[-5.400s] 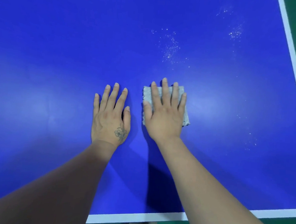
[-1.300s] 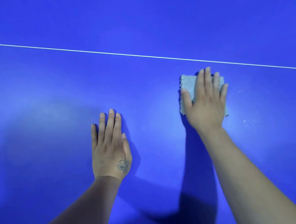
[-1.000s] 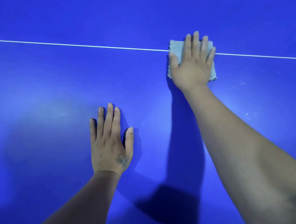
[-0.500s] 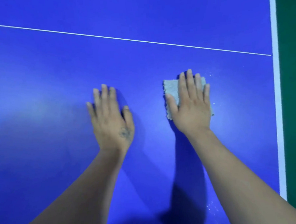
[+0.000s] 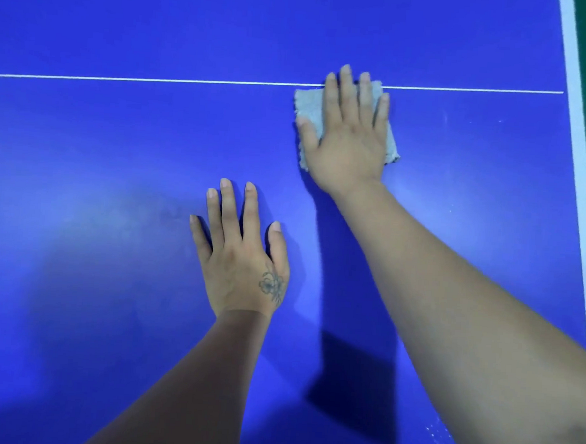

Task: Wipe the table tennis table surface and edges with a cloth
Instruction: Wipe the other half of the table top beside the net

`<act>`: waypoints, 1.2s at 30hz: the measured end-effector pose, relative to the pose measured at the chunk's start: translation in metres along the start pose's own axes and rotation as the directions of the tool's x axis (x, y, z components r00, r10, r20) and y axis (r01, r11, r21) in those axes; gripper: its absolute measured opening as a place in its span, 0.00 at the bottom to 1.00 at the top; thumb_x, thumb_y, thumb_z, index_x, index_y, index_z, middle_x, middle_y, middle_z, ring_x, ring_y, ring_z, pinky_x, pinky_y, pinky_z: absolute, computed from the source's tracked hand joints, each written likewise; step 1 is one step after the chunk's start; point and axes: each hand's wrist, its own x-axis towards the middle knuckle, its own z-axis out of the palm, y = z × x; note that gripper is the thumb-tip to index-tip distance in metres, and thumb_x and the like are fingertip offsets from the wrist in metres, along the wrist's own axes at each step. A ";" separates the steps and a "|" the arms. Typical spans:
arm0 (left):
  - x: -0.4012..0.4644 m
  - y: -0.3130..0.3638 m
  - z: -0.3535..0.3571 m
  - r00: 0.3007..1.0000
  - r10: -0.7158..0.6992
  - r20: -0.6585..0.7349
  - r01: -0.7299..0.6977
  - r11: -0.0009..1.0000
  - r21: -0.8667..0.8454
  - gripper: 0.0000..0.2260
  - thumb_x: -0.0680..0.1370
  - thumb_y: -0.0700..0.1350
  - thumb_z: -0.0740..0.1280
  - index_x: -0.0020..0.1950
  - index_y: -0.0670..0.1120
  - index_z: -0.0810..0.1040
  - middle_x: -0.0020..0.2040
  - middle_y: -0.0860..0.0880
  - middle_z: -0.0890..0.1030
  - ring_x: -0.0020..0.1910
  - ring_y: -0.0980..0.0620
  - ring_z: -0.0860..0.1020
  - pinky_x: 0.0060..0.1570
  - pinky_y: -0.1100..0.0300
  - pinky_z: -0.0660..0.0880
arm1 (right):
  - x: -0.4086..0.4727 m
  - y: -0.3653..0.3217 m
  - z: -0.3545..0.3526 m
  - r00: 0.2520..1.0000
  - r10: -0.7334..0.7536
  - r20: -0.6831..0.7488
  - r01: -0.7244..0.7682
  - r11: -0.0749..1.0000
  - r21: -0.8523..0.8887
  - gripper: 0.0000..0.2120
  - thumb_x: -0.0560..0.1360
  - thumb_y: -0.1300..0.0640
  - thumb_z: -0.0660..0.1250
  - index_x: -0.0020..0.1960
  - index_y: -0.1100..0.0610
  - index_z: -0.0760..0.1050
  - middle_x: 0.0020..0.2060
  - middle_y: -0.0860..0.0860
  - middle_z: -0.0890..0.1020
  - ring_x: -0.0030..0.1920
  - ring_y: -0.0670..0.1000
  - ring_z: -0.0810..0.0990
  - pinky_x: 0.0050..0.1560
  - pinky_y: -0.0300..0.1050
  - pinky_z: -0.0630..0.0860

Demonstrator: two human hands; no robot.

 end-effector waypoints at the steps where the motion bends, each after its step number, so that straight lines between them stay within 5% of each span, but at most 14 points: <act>1: 0.000 0.000 0.001 1.000 0.000 -0.002 0.000 1.000 -0.005 0.27 0.88 0.55 0.54 0.87 0.47 0.61 0.87 0.43 0.58 0.87 0.42 0.55 0.83 0.36 0.52 | -0.012 -0.005 0.002 0.999 -0.038 -0.006 0.038 0.999 0.005 0.37 0.84 0.35 0.45 0.86 0.55 0.53 0.86 0.53 0.52 0.86 0.57 0.47 0.83 0.64 0.44; 9: -0.001 0.000 0.001 1.000 -0.008 0.011 0.008 1.000 -0.013 0.27 0.88 0.55 0.52 0.87 0.48 0.59 0.88 0.44 0.56 0.87 0.44 0.52 0.83 0.37 0.50 | -0.121 0.029 0.001 0.994 -0.113 -0.011 0.113 0.994 0.012 0.35 0.86 0.36 0.51 0.86 0.53 0.54 0.86 0.50 0.54 0.86 0.55 0.49 0.84 0.61 0.46; 19: -0.002 0.000 0.004 0.999 -0.018 0.041 0.019 1.000 -0.013 0.28 0.88 0.56 0.49 0.88 0.49 0.56 0.88 0.45 0.53 0.88 0.45 0.49 0.84 0.37 0.48 | -0.051 0.042 0.001 0.967 0.250 -0.052 -0.251 0.968 -0.011 0.37 0.84 0.35 0.42 0.87 0.56 0.51 0.86 0.52 0.51 0.86 0.58 0.47 0.84 0.65 0.43; 28: -0.001 -0.002 0.005 0.999 -0.018 0.050 0.021 0.998 -0.059 0.28 0.89 0.56 0.44 0.88 0.50 0.56 0.88 0.46 0.53 0.88 0.45 0.47 0.84 0.36 0.47 | -0.132 -0.004 0.011 0.998 0.003 -0.069 -0.002 1.000 0.015 0.34 0.86 0.37 0.49 0.86 0.56 0.57 0.86 0.52 0.56 0.86 0.57 0.51 0.83 0.63 0.48; 36: -0.002 -0.002 0.007 0.999 -0.012 0.035 0.014 0.998 -0.068 0.27 0.89 0.55 0.43 0.88 0.50 0.57 0.88 0.46 0.53 0.88 0.44 0.49 0.84 0.36 0.47 | -0.233 0.059 -0.007 0.998 0.057 -0.009 -0.057 0.997 -0.048 0.34 0.86 0.37 0.51 0.86 0.54 0.54 0.86 0.50 0.53 0.86 0.54 0.48 0.84 0.62 0.49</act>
